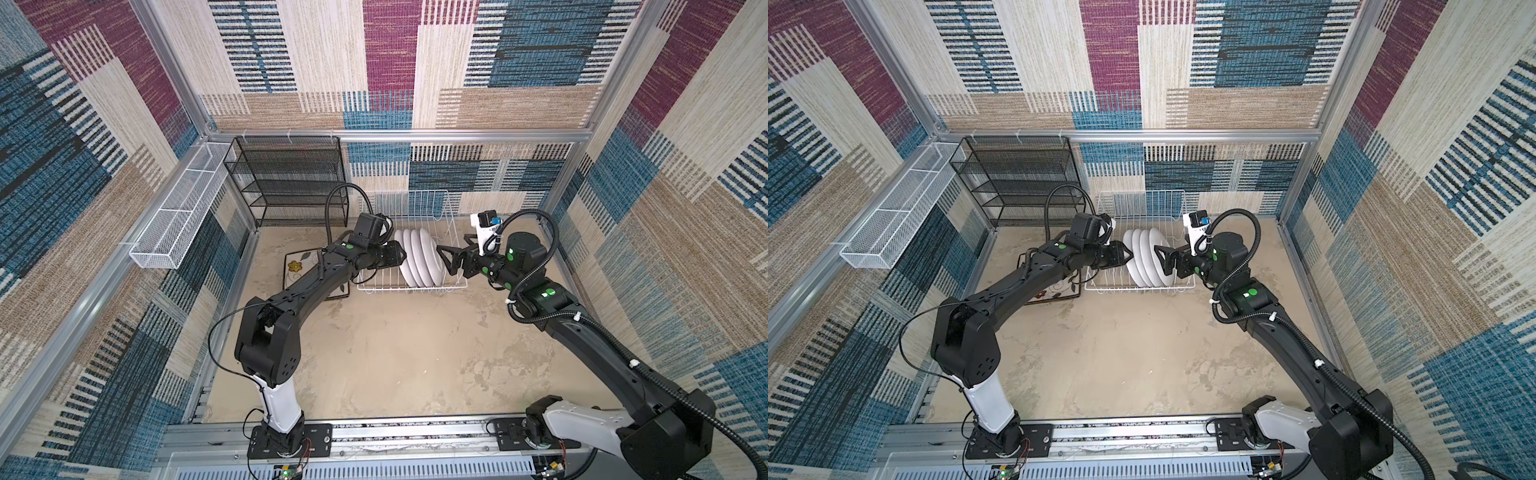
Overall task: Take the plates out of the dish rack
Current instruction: 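Move the left gripper up and over to the white plates in the rack, then close the left gripper on the top rim of the sunburst-printed plate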
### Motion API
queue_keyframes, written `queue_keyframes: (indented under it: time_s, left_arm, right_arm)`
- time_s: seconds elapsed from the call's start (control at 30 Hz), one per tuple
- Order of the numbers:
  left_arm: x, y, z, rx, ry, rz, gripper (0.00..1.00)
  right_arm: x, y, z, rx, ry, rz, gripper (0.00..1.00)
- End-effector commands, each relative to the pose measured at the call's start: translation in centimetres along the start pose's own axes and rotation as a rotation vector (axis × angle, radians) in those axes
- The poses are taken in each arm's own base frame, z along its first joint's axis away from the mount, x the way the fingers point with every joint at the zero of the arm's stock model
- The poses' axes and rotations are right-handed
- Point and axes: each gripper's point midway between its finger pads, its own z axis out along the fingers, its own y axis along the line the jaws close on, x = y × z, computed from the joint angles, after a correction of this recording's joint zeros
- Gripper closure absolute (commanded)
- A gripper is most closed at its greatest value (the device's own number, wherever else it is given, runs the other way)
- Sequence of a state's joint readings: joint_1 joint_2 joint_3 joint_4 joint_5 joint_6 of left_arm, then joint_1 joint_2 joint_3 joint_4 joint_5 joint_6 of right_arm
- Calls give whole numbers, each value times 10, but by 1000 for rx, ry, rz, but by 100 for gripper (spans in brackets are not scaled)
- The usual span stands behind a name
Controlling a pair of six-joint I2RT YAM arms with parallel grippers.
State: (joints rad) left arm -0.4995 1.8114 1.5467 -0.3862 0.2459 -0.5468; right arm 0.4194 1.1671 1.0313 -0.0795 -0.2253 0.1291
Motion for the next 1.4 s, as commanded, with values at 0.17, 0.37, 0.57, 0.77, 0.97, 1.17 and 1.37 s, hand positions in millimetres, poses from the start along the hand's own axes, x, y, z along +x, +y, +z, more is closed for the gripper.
queue_keyframes:
  time_s: [0.17,0.37,0.57,0.77,0.97,1.17,1.37]
  left_arm:
    - [-9,2,5,-24,-21,14,70]
    - [-10,6,19,-44,11,17,71]
    - [-9,7,30,-37,28,4,72]
    - [-4,9,40,-28,53,-15,73]
    - [-3,8,43,-20,57,-27,84]
    - [-2,6,45,-3,67,-35,94]
    - [-2,2,45,19,75,-39,100]
  right_arm:
    - [-7,2,-2,-4,-33,-14,1]
    - [-9,2,-3,-3,-39,-22,1]
    - [-9,2,-2,-4,-36,-21,1]
    - [-7,2,0,-9,-29,-19,1]
    - [-8,3,2,-13,-32,-21,1]
    - [-7,2,4,-15,-33,-18,1]
    - [-9,2,4,-13,-35,-15,1]
